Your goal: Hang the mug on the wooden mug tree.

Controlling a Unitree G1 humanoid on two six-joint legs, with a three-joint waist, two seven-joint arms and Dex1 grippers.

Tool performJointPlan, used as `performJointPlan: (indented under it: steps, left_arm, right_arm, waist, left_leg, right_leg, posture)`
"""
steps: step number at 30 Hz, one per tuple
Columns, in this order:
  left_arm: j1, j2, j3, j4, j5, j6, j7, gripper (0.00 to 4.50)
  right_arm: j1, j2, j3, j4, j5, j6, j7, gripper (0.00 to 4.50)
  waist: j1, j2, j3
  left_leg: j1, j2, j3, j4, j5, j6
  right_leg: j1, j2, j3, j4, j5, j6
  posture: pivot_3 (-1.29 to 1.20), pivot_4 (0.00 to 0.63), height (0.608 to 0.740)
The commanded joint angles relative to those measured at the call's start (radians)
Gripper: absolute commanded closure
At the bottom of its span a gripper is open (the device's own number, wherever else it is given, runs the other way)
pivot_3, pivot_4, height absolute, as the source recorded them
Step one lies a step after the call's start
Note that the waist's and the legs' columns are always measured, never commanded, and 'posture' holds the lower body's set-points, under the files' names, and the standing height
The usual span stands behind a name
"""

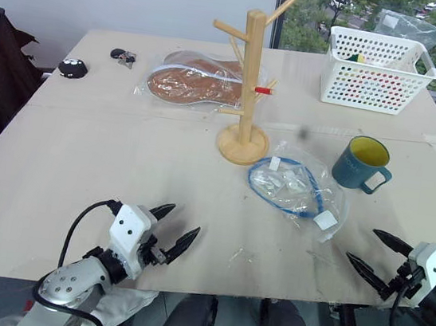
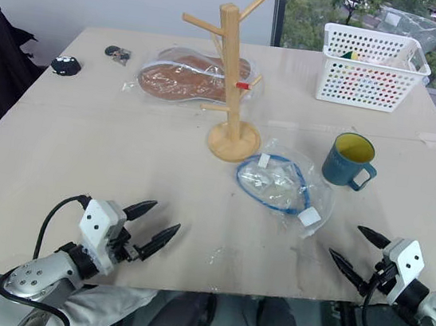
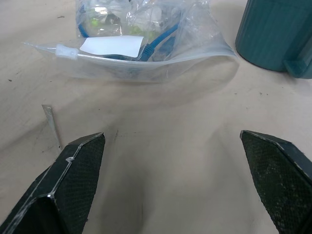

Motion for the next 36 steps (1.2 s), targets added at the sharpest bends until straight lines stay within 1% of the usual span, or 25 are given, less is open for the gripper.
performJointPlan:
  steps: [1, 4, 11, 20, 25, 30, 33, 36]
  left_arm:
    - [-0.016, 0.005, -0.017, -0.058, -0.006, 0.015, 0.004, 0.51]
    - [-0.041, 0.005, -0.028, -0.076, -0.027, 0.052, 0.008, 0.51]
    - [-0.053, 0.011, -0.022, -0.075, -0.036, 0.067, -0.003, 0.51]
    - [-0.044, 0.007, -0.025, -0.047, -0.032, 0.040, -0.025, 0.51]
    - [-0.041, 0.006, -0.027, -0.026, -0.026, 0.016, -0.040, 0.51]
    - [-0.070, 0.025, -0.024, 0.004, -0.020, -0.021, -0.078, 0.51]
    - [-0.124, 0.076, -0.030, 0.024, -0.008, -0.054, -0.142, 0.51]
    - [-0.196, 0.089, -0.010, 0.025, -0.067, -0.015, -0.158, 0.51]
  right_arm:
    - [-0.009, -0.009, -0.032, -0.020, 0.018, 0.009, -0.004, 0.03]
    - [-0.017, -0.006, -0.029, -0.031, 0.019, 0.026, -0.012, 0.03]
    - [-0.017, -0.005, -0.032, -0.045, 0.017, 0.035, -0.018, 0.03]
    - [-0.016, -0.002, -0.043, -0.080, 0.030, 0.058, -0.044, 0.03]
    - [-0.040, 0.005, -0.044, -0.164, 0.074, 0.119, -0.091, 0.03]
    - [-0.117, 0.001, -0.011, -0.262, 0.131, 0.237, -0.154, 0.03]
    - [-0.226, -0.003, 0.055, -0.274, 0.096, 0.324, -0.213, 0.03]
    - [-0.336, 0.006, 0.110, -0.248, 0.051, 0.413, -0.292, 0.03]
  waist:
    - [0.000, 0.000, 0.000]
    - [0.001, 0.000, 0.000]
    - [0.000, 0.000, 0.000]
    - [0.001, 0.000, 0.000]
    - [0.000, 0.000, 0.000]
    - [0.000, 0.000, 0.000]
    - [0.000, 0.000, 0.000]
    - [-0.001, 0.000, 0.000]
  left_leg:
    - [0.000, 0.000, 0.000, 0.000, 0.000, 0.000]
    - [0.000, 0.000, 0.000, 0.001, 0.000, 0.000]
    - [0.000, 0.000, 0.000, 0.001, 0.000, 0.000]
    - [0.000, 0.000, 0.000, 0.002, 0.000, 0.000]
    - [0.000, 0.000, 0.000, 0.002, 0.000, 0.000]
    - [0.000, 0.000, 0.000, 0.002, 0.000, 0.000]
    - [0.000, 0.000, -0.001, 0.002, 0.000, 0.000]
    - [-0.001, 0.000, 0.000, 0.003, 0.000, 0.000]
  right_leg:
    - [0.000, 0.000, 0.000, 0.000, 0.000, 0.000]
    - [0.000, 0.000, 0.000, 0.000, 0.000, 0.000]
    - [0.000, 0.000, 0.000, 0.000, 0.001, 0.001]
    - [0.000, 0.000, 0.000, 0.000, 0.000, 0.000]
    - [0.000, 0.000, 0.000, 0.000, 0.000, 0.000]
    - [0.000, 0.000, 0.000, 0.000, 0.000, 0.000]
    - [0.000, 0.000, -0.001, 0.000, 0.000, 0.000]
    - [0.000, 0.000, 0.000, 0.000, 0.000, 0.000]
  posture:
    - [0.00, 0.150, 0.740]
    - [0.00, 0.150, 0.740]
    - [0.00, 0.150, 0.740]
    - [0.00, 0.150, 0.740]
    - [0.00, 0.150, 0.740]
    - [0.00, 0.150, 0.740]
    - [0.00, 0.150, 0.740]
    - [0.00, 0.150, 0.740]
